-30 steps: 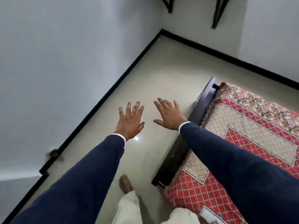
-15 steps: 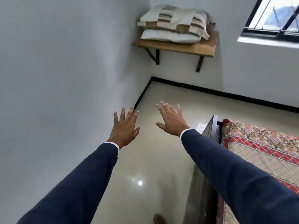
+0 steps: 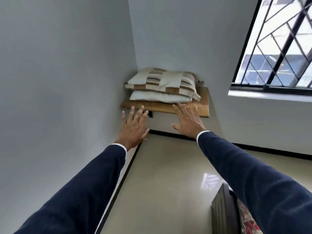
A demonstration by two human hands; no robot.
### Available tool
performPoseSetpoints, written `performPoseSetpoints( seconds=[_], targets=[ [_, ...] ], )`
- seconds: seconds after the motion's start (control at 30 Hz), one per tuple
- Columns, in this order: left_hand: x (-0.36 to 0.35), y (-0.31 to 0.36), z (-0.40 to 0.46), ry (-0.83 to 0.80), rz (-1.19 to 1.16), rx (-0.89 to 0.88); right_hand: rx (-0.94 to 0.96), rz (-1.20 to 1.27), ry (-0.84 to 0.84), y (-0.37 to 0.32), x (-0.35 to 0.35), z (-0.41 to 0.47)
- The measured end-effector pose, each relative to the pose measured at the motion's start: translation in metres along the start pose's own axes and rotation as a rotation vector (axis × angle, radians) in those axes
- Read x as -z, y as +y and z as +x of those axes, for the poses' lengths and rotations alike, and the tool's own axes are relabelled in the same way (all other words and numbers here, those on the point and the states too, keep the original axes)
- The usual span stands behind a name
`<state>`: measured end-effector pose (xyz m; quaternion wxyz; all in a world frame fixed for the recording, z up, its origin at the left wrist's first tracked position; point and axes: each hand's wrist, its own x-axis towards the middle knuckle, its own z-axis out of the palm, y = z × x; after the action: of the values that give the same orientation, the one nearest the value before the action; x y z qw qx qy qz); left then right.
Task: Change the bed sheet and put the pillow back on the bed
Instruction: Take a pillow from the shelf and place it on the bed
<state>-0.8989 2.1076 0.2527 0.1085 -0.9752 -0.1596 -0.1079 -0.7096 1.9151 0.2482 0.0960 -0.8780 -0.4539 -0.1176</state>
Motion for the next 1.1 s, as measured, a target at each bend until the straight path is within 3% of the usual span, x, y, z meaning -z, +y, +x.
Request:
performPoseSetpoints(
  seconds=[0.2,0.67,1.1],
  targets=[
    [0.005,-0.030,0.144,0.060,-0.010,0.007,-0.046,-0.018,0.056,0.058,0.014,0.116],
    [-0.088,-0.144,0.447,0.013,0.026,-0.068,-0.181,-0.154,-0.012,0.166,-0.054,0.352],
    [-0.189,-0.196,0.645,-0.215,-0.034,-0.062,-0.247,-0.148,-0.158,0.284,-0.130,0.513]
  ],
)
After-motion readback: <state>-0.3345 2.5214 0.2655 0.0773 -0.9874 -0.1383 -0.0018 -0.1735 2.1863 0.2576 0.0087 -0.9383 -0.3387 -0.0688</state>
